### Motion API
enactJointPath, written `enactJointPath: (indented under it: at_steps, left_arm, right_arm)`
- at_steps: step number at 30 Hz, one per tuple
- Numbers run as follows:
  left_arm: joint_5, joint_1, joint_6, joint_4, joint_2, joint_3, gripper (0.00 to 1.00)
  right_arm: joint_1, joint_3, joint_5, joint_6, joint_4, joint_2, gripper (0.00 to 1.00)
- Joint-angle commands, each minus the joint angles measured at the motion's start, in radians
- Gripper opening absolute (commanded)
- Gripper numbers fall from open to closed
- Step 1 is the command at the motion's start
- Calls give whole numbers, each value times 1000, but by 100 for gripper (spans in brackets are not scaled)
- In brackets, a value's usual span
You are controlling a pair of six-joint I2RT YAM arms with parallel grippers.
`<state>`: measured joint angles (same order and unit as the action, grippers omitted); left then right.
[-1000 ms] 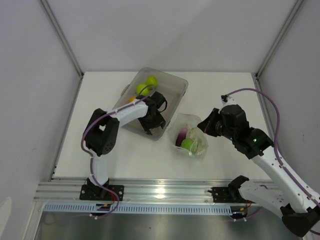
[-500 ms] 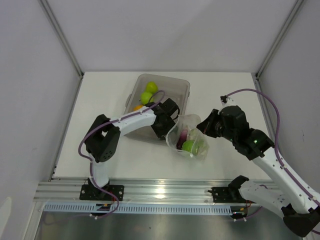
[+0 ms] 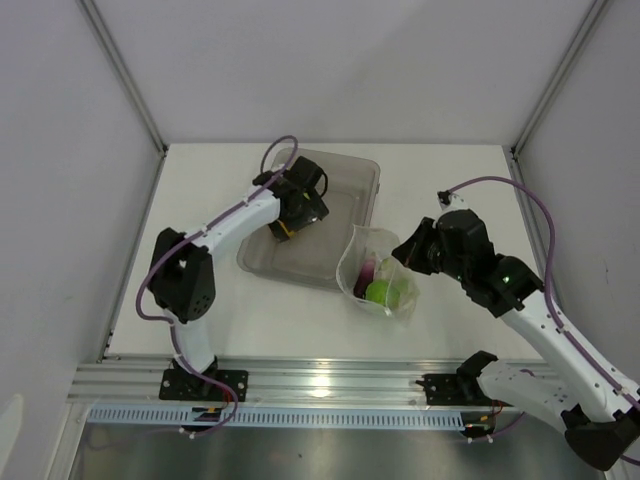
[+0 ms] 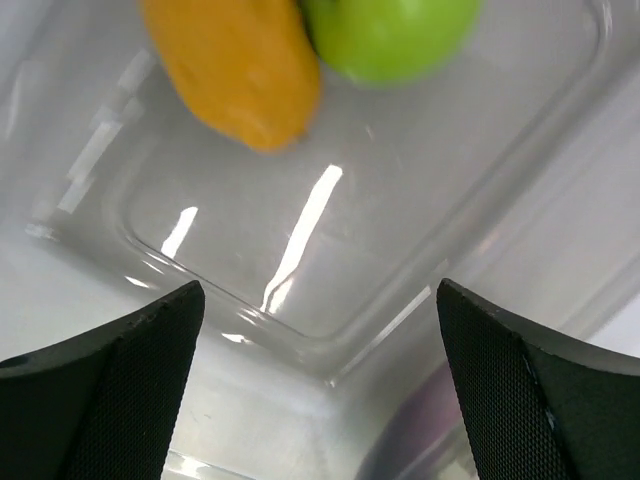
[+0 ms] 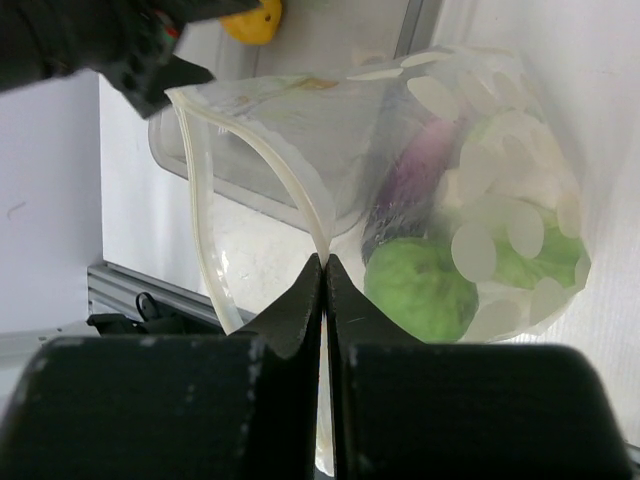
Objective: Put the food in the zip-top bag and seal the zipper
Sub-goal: Pick up the fake vegetable from the bin.
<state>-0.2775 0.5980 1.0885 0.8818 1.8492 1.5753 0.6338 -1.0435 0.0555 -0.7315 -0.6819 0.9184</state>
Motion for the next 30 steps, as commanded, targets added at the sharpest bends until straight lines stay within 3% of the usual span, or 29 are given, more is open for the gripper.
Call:
enactJointPath:
  at_steps: [1, 4, 9, 30]
  left_arm:
    - [-97, -81, -82, 112, 16, 95, 99]
    - [-158, -119, -52, 222, 89, 210, 100]
    - [-221, -144, -78, 270, 162, 305, 99]
    - [-203, -176, -107, 220, 324, 390, 98]
  right_arm:
    - [6, -4, 4, 9, 42, 16, 0]
    - [6, -3, 0, 7, 56, 31, 0]
    - [6, 3, 3, 11, 59, 43, 0]
    - [3, 26, 3, 7, 77, 59, 0]
